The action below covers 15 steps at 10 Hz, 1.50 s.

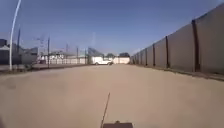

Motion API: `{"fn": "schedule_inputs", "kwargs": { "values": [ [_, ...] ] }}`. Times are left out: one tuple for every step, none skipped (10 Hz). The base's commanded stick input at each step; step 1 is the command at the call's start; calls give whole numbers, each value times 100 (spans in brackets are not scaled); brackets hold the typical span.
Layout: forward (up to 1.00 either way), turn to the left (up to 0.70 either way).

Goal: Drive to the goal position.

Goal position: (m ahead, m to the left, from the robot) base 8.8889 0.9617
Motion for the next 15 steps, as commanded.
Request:
{"fn": "schedule_inputs", "kwargs": {
  "values": [
    [100, 0],
    [100, 0],
    [100, 0],
    [100, 0],
    [100, 0],
    [100, 0],
    [100, 0],
    [100, 0],
    [100, 0],
    [100, 0],
    [100, 0],
    [100, -14],
    [100, 0],
    [100, 0],
    [100, 0]
  ]
}}
